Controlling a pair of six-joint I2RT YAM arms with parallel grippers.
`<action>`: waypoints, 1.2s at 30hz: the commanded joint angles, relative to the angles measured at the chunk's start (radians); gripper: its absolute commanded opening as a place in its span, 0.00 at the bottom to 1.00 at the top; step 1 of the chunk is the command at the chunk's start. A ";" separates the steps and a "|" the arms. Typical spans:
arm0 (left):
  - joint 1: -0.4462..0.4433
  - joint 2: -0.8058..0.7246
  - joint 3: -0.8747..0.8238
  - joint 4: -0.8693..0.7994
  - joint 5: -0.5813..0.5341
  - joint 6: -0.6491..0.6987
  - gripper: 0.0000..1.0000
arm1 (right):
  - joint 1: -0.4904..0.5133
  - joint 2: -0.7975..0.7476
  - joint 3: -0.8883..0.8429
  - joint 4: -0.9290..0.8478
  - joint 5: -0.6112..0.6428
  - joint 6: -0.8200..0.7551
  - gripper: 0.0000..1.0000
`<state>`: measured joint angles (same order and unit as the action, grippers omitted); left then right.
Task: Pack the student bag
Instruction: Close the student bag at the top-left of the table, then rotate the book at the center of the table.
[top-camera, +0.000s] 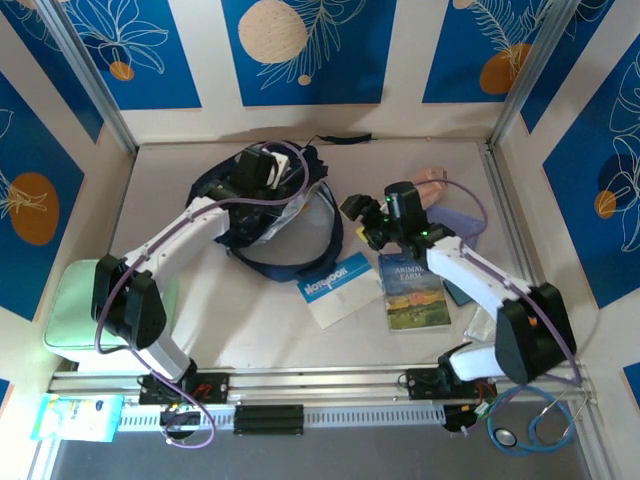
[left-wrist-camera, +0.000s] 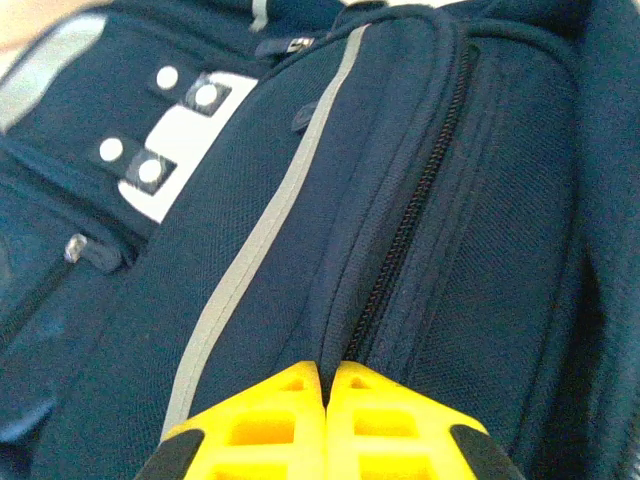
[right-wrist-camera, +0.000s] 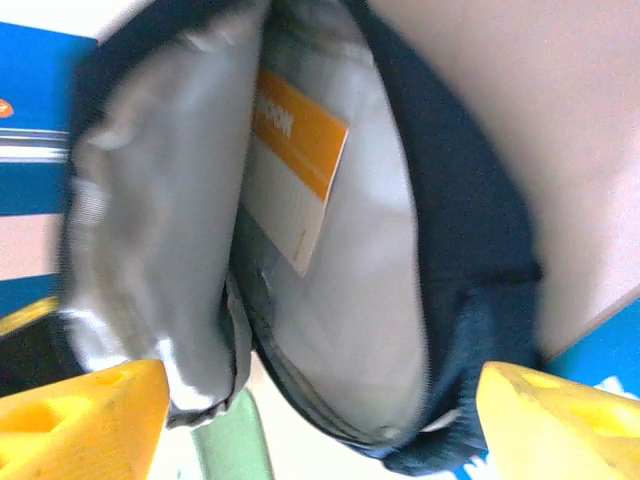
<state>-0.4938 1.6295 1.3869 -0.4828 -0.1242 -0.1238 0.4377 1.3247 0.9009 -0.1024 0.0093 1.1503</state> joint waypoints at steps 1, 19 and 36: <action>0.048 -0.051 -0.059 0.052 -0.043 -0.016 0.00 | -0.027 -0.037 -0.006 -0.204 0.119 -0.180 0.82; -0.085 -0.109 -0.236 0.040 0.188 -0.132 0.74 | 0.096 0.171 -0.067 -0.303 0.026 -0.149 0.64; -0.132 -0.106 -0.269 0.131 0.280 -0.272 0.85 | 0.055 0.336 -0.063 -0.326 0.062 -0.182 0.52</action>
<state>-0.6128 1.5322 1.1141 -0.3630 0.1265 -0.3676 0.5110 1.6108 0.8471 -0.4057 0.0586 0.9939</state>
